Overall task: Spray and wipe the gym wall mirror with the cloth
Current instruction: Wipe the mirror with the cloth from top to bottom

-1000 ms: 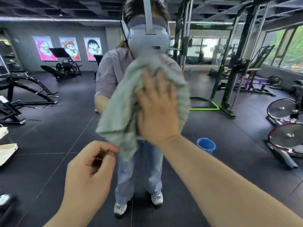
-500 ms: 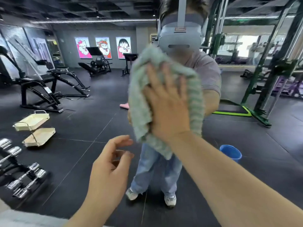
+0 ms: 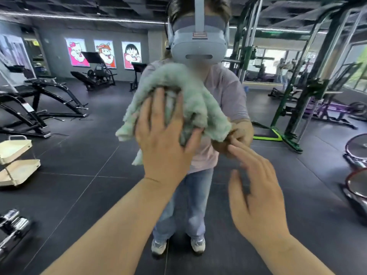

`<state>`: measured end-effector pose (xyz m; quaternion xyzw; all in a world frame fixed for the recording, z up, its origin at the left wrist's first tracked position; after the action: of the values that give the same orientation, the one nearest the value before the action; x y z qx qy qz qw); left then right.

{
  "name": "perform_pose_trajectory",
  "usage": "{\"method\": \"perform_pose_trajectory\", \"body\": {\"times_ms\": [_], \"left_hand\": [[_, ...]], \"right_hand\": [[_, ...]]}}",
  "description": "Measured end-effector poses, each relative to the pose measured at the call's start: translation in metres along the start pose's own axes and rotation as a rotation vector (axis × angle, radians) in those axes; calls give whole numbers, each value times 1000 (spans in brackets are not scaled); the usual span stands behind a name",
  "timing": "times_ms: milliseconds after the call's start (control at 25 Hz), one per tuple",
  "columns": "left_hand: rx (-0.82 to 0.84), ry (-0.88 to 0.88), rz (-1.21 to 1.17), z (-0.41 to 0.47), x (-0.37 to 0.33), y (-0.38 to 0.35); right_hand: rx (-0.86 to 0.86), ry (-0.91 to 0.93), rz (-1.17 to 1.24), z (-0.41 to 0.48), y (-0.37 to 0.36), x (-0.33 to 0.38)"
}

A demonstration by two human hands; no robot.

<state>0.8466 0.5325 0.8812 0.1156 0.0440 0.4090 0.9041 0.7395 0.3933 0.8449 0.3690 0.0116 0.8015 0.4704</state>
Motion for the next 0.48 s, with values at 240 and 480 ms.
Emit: {"method": "perform_pose_trajectory", "body": {"times_ms": [240, 480], "left_hand": [[222, -718, -26, -52, 30, -7], [62, -511, -24, 33, 1, -10]], "right_hand": [[-114, -531, 58, -12, 3, -13], [-249, -733, 188, -25, 8, -18]]}}
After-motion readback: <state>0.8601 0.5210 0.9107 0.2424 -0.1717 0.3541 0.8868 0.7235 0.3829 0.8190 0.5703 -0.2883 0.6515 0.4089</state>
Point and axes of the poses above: each hand's wrist, its own z-axis towards the middle knuckle, its own y-axis out of the back of the hand, x = y × z, the point moved 1 cm from there along z, towards the middle knuckle, and after that the axes turned 14 degrees about -y, right-handed, at the moved point
